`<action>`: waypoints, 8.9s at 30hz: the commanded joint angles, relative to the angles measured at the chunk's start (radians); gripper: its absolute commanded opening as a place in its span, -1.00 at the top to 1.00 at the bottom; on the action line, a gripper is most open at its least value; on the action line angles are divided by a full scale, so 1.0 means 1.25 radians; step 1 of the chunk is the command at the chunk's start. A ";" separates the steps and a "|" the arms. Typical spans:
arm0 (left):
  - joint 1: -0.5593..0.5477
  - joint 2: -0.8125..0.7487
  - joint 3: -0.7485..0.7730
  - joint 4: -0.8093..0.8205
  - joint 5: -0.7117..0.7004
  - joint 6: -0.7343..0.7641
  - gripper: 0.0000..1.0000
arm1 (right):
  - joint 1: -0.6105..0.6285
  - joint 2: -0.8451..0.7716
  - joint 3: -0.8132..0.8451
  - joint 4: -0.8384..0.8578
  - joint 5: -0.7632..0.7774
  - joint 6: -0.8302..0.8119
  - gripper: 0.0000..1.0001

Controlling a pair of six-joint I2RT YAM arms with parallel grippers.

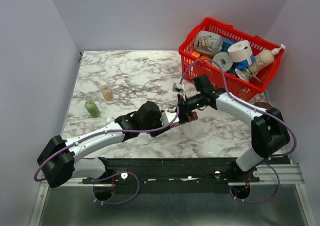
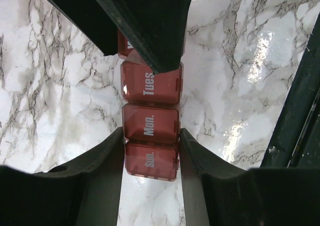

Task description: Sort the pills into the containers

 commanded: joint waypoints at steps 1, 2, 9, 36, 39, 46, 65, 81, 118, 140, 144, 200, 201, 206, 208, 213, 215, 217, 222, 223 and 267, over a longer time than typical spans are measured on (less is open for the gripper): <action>-0.003 0.011 -0.012 -0.017 0.012 0.005 1.00 | -0.026 0.024 0.054 0.051 0.070 0.025 0.01; -0.003 0.014 -0.012 -0.017 0.012 0.005 1.00 | -0.026 0.027 0.057 0.051 0.070 0.028 0.00; -0.003 0.025 -0.010 -0.014 0.007 0.006 1.00 | -0.026 0.039 0.065 0.051 0.067 0.037 -0.11; 0.028 0.096 0.002 -0.003 -0.075 -0.001 1.00 | -0.052 -0.056 0.051 0.053 0.195 -0.002 -0.77; 0.039 0.146 0.025 -0.015 -0.092 -0.009 1.00 | -0.071 -0.071 0.034 0.050 0.210 -0.021 -0.74; 0.064 0.238 0.080 -0.022 -0.134 -0.038 1.00 | -0.076 -0.025 -0.004 0.009 0.243 -0.016 0.13; 0.071 0.267 0.073 -0.010 -0.150 -0.052 1.00 | -0.076 0.175 0.082 -0.041 0.373 0.054 0.59; 0.071 0.277 0.082 -0.007 -0.141 -0.063 1.00 | -0.073 0.269 0.130 -0.109 0.431 0.087 0.76; 0.072 0.296 0.091 -0.030 -0.141 -0.065 1.00 | -0.091 0.240 0.170 -0.147 0.339 0.125 0.99; 0.106 0.082 0.080 0.000 -0.093 -0.125 -0.56 | -0.158 -0.112 0.127 -0.157 0.146 -0.073 0.38; 0.140 -0.027 0.062 0.015 -0.072 -0.146 -0.63 | -0.165 -0.177 0.125 -0.157 0.181 -0.111 0.22; 0.737 0.398 0.185 0.218 -0.287 -0.414 -0.66 | -0.167 -0.240 0.008 0.051 0.019 0.074 -1.00; 0.737 0.400 0.185 0.218 -0.288 -0.414 -0.65 | -0.167 -0.241 0.008 0.051 0.019 0.073 -1.00; 0.737 0.397 0.190 0.217 -0.290 -0.400 -0.29 | -0.167 -0.239 0.005 0.050 0.013 0.068 -1.00; 0.737 0.388 0.193 0.210 -0.291 -0.394 0.23 | -0.167 -0.238 0.003 0.047 0.008 0.059 -1.00; 0.727 0.332 0.217 0.153 -0.218 -0.369 0.75 | -0.167 -0.244 -0.025 0.009 -0.019 -0.060 -1.00; 0.700 0.310 0.245 0.088 -0.151 -0.363 0.81 | -0.167 -0.249 -0.030 -0.041 -0.036 -0.163 -1.00; 0.677 0.267 0.255 0.049 -0.026 -0.346 0.85 | -0.167 -0.249 -0.030 -0.080 -0.056 -0.256 -1.00; 0.575 0.153 0.246 -0.021 0.241 -0.344 0.86 | -0.154 -0.257 -0.032 -0.120 -0.073 -0.329 -1.00; 0.535 0.144 0.246 -0.023 0.334 -0.355 0.87 | -0.149 -0.258 -0.029 -0.120 -0.066 -0.326 -1.00; 0.334 0.091 0.175 0.465 0.296 -1.043 0.47 | 0.098 -0.154 0.145 0.193 0.477 0.112 0.36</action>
